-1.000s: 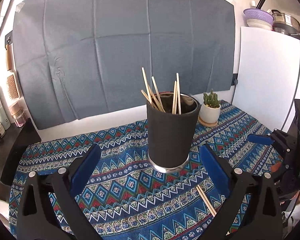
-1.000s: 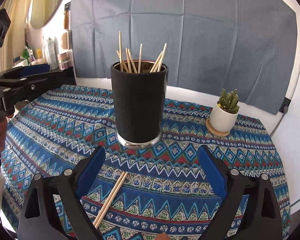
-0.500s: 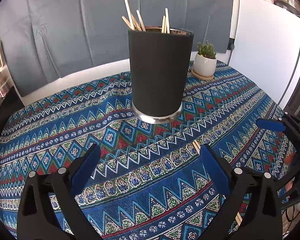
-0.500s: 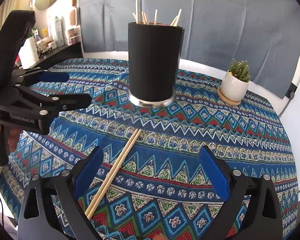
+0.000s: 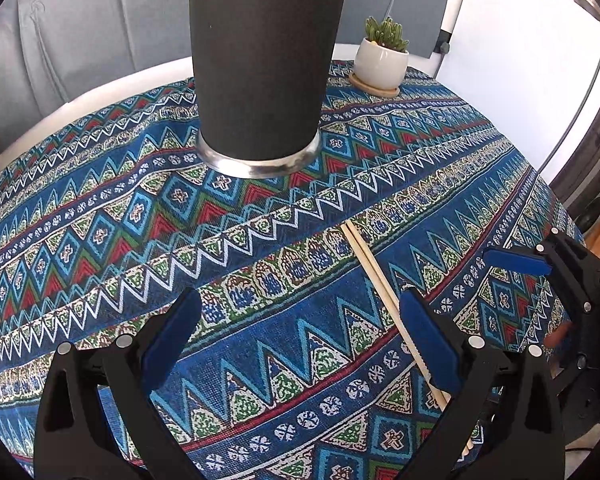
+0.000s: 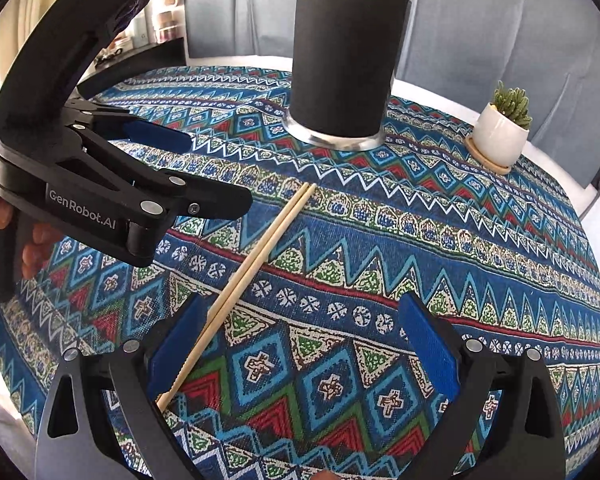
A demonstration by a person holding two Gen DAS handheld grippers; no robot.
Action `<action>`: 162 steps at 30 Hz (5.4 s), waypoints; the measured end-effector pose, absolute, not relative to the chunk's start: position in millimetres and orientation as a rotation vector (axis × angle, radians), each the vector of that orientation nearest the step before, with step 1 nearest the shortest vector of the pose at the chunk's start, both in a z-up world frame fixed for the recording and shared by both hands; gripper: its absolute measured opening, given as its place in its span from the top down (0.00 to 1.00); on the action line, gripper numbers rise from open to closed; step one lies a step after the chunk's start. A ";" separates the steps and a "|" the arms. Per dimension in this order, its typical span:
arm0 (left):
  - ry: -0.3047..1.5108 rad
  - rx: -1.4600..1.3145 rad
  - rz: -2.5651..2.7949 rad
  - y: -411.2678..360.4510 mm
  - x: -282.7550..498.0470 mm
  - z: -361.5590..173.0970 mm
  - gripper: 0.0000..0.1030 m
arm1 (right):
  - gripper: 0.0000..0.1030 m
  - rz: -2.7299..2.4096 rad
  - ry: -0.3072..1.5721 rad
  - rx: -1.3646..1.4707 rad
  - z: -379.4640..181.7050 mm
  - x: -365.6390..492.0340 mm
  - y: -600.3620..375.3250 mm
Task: Organize utensils
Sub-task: 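Move both open tools back down toward the last sticks on the cloth, then grasp one wooden stick with the left tool while the right tool grasps another, then lift both held sticks up above the black holder, then lower both sticks into the black holder and open both tools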
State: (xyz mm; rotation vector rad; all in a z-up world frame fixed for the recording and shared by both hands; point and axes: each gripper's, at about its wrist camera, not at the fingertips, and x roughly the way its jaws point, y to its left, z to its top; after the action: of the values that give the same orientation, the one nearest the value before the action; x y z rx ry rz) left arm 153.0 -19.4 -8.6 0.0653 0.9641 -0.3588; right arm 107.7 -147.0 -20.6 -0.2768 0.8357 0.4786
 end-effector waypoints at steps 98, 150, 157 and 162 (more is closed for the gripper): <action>1.050 -0.060 -0.187 100.3 74.8 -9.6 0.95 | 0.95 0.526 0.921 -0.069 -7.8 156.7 -236.5; 0.314 -0.084 -0.526 17.5 218.9 216.9 0.95 | 0.95 0.696 0.381 0.190 177.9 248.7 -180.3; 0.192 -0.163 -0.524 22.6 241.4 212.9 0.95 | 0.95 0.721 0.296 0.346 168.8 279.1 -177.6; 0.166 -0.222 -0.554 25.2 262.6 197.3 0.95 | 0.95 0.680 0.310 0.353 148.8 299.3 -168.2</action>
State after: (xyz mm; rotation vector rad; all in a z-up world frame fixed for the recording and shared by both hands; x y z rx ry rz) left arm 262.6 25.2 197.3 -0.2218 0.1660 -0.5544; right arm 299.3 -168.2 148.8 0.3534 0.3105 0.6803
